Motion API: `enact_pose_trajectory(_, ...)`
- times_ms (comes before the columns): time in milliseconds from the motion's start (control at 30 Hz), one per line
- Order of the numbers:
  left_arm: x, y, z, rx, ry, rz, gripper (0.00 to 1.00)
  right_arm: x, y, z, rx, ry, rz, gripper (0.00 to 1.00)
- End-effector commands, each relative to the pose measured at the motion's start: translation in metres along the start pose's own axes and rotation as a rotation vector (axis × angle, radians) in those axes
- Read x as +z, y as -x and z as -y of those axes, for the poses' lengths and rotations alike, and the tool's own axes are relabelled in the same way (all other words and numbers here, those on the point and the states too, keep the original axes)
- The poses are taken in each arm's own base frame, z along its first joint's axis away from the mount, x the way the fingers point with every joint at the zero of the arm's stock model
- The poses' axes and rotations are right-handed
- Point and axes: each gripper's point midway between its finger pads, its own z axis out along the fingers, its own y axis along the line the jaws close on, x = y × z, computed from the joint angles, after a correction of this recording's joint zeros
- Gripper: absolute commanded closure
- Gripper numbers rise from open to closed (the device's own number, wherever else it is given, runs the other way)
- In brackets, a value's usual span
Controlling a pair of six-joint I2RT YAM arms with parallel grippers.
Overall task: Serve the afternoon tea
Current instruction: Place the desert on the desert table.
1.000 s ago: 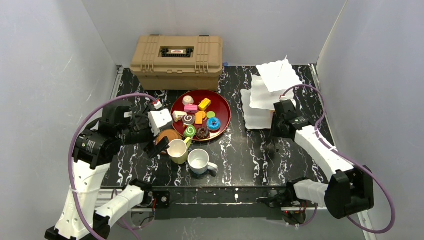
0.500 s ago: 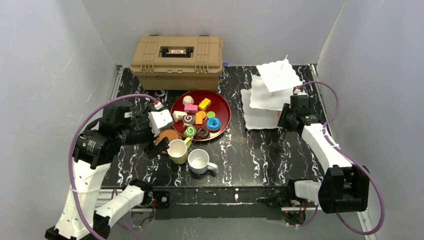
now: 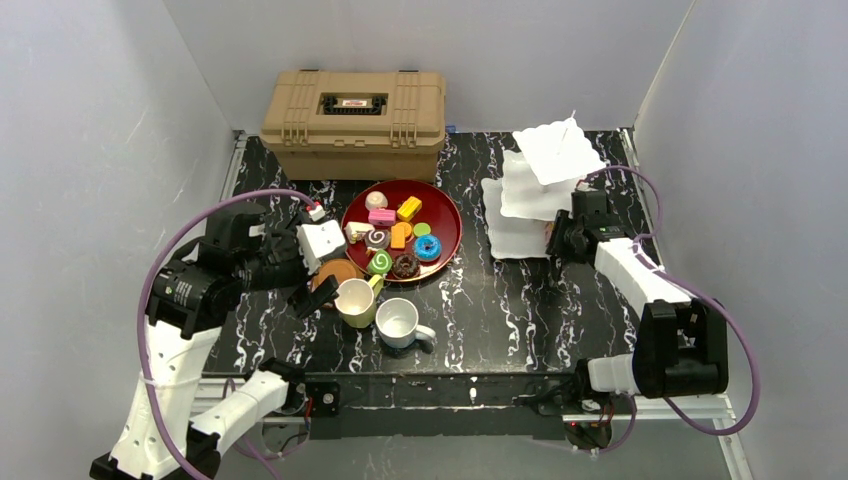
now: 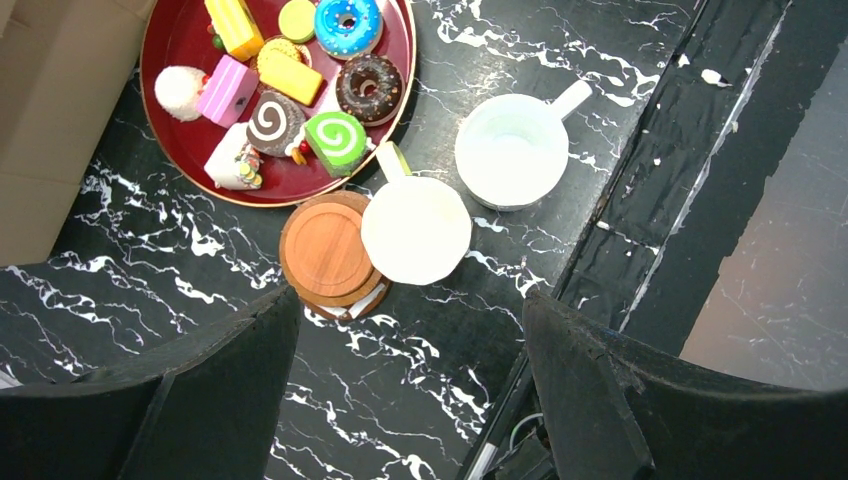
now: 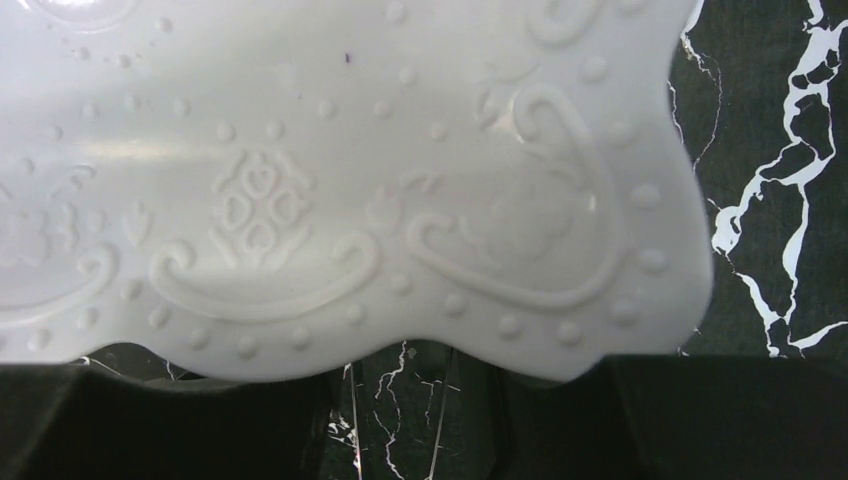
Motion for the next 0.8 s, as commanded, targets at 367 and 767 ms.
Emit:
enact_pose_trajectory(367, -0.003, -0.003, 0.005, -0.001, -0.012, -0.006, 0.2, -0.013, 0.018, -0.002, 0.005, 0.002, 0.054, 0.37)
enact_pose_trajectory(767, -0.002, -0.005, 0.006, -0.002, -0.015, -0.01, 0.2, -0.062, -0.027, -0.009, 0.031, 0.112, -0.012, 0.38)
